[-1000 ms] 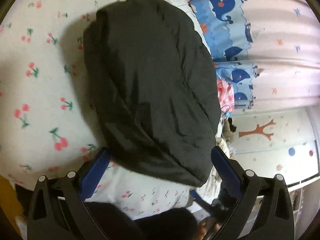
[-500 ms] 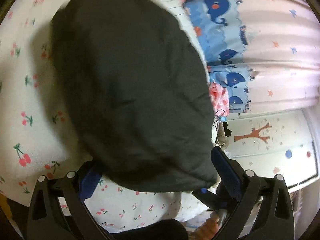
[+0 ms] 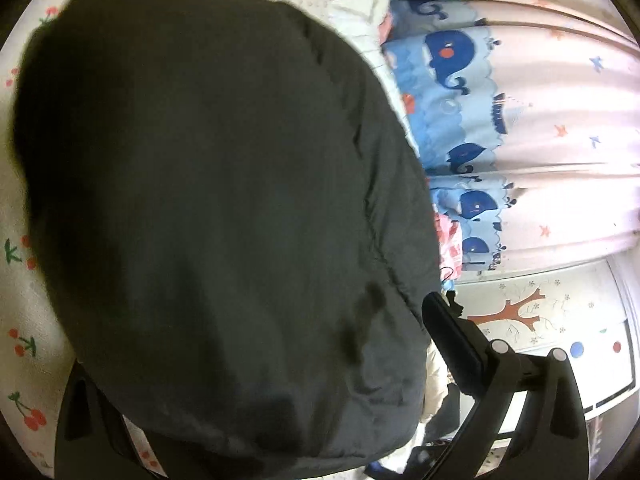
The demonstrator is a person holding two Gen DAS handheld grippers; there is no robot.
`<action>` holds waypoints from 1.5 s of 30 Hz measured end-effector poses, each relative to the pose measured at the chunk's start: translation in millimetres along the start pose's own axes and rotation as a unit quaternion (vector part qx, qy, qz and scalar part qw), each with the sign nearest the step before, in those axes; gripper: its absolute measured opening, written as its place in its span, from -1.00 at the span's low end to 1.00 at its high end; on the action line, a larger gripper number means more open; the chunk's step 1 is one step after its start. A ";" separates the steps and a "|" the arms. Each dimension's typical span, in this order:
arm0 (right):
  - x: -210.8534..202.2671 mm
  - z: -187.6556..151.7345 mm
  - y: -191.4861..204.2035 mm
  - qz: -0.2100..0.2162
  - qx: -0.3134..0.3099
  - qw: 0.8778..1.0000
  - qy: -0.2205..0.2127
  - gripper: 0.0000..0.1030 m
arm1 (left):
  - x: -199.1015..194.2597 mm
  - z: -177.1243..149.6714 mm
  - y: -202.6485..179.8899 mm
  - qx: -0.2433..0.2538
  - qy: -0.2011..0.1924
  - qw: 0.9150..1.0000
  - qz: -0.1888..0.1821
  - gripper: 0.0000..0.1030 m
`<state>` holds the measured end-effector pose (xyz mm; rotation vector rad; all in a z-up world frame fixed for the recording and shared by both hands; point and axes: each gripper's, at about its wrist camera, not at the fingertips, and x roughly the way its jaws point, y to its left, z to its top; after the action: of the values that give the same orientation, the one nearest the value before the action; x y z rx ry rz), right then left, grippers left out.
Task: Fold large clothes
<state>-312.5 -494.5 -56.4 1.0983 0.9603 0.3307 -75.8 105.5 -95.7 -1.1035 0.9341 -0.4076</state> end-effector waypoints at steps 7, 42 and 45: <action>2.9 36.1 -11.3 -0.014 0.020 0.999 -0.049 0.64 | -0.5 7.8 1.2 -0.015 0.013 1.000 -0.009 0.75; -53.2 -64.3 4.3 -0.068 -0.066 0.994 -0.058 -0.07 | -107.2 -27.7 7.3 0.057 0.005 0.998 -0.013 -0.28; -84.3 -66.2 38.5 -0.174 -0.114 0.967 -0.148 0.12 | -109.7 -29.1 1.5 0.080 0.004 0.997 -0.011 -0.29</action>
<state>-404.9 -492.5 10.2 0.7256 0.8053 -0.0130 -162.2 165.8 -53.3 -0.9681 0.8817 -0.4962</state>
